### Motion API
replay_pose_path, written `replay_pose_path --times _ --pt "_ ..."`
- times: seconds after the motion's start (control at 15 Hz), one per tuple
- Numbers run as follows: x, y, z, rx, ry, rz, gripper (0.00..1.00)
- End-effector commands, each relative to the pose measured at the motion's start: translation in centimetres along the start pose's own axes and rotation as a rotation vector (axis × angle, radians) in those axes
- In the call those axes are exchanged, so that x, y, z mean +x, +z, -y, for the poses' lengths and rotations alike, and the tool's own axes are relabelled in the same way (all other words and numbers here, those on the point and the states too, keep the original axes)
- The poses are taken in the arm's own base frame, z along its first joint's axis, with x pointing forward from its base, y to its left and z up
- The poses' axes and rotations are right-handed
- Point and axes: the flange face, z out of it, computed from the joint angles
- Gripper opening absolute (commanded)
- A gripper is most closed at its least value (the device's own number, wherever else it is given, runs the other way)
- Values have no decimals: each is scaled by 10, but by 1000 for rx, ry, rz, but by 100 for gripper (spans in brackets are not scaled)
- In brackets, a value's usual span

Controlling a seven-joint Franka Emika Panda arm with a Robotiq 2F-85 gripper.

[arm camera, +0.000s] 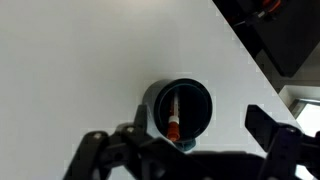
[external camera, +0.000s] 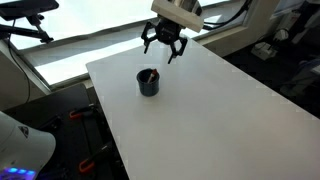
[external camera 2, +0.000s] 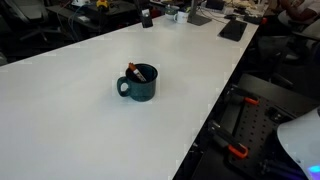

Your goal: Put the marker on the table

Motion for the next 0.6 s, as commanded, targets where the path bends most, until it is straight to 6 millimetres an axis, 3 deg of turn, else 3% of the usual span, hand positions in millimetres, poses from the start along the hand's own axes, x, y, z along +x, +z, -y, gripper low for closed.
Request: replay_pose_path --times 0.0,0.53 --pt "9 -2 -8 8 33 40 100" --pt "12 7 -12 10 -3 23 100"
